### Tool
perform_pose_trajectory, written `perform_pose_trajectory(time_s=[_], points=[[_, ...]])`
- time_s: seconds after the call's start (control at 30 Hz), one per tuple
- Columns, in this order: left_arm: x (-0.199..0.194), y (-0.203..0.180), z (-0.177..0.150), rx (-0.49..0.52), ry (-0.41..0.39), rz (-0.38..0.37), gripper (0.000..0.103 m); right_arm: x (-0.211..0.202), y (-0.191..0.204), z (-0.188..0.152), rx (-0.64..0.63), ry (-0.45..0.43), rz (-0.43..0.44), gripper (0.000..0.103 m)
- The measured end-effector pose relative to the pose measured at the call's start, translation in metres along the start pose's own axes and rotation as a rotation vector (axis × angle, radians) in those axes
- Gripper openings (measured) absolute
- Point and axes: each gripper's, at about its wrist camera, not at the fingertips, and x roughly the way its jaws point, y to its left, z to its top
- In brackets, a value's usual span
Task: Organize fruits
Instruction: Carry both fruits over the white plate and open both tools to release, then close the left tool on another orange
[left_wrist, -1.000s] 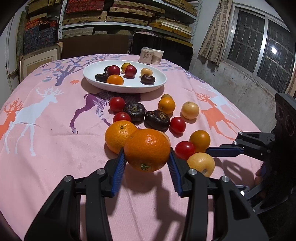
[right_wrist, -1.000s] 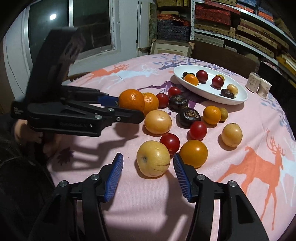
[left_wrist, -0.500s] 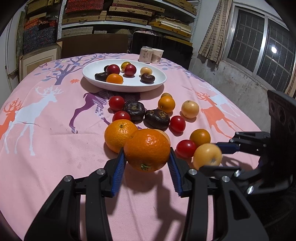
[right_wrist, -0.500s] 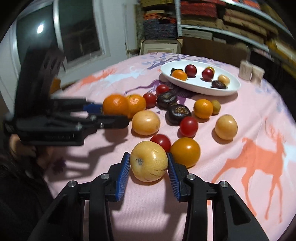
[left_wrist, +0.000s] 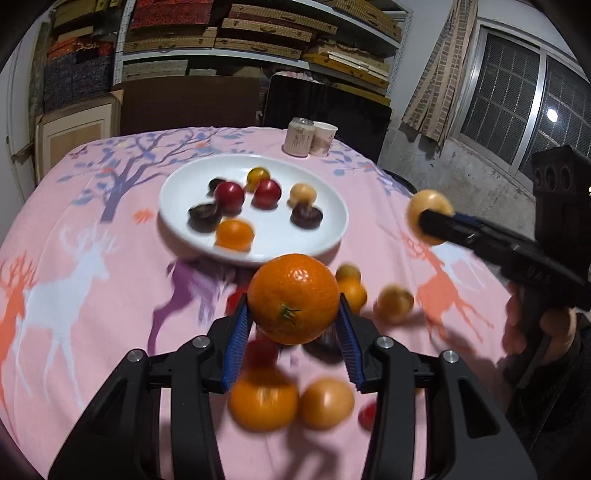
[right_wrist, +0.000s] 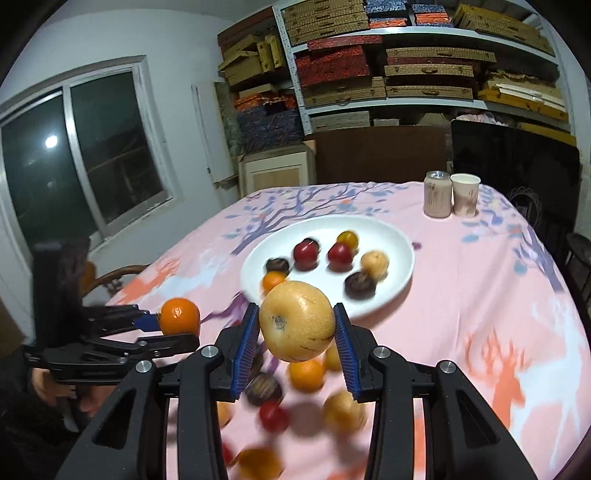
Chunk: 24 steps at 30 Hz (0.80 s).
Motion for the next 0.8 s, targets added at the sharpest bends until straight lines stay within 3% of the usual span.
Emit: perform_pose_trajectory(time_s=[0.27, 0.33, 0.4, 0.57, 0.67, 0.77, 0.8], points=[[0.089, 0.007, 0.048, 0.01, 0.092, 0.023, 0.044, 0.076, -0.031, 0.022, 0.007, 0.049, -0.044, 0.042], [0.096, 0.008, 0.052, 0.0, 0.104, 0.029, 0.046, 0.086, -0.034, 0.023, 0.014, 0.061, -0.03, 0.061], [0.089, 0.008, 0.054, 0.001, 0.074, 0.041, 0.062, 0.086, -0.035, 0.022, 0.028, 0.05, -0.016, 0.067], [0.057, 0.006, 0.044, 0.026, 0.049, 0.077, 0.066, 0.063, -0.033, 0.01, 0.052, 0.027, -0.048, 0.069], [0.025, 0.002, 0.023, 0.058, 0.043, 0.107, 0.071, 0.035, -0.033, -0.003, 0.086, 0.009, -0.063, 0.078], [-0.003, -0.003, -0.007, 0.112, 0.043, 0.133, 0.076, 0.004, -0.034, -0.022, 0.13, -0.04, -0.059, 0.096], [-0.009, -0.003, -0.018, 0.12, 0.056, 0.133, 0.078, -0.003, -0.035, -0.029, 0.145, -0.058, -0.048, 0.098]])
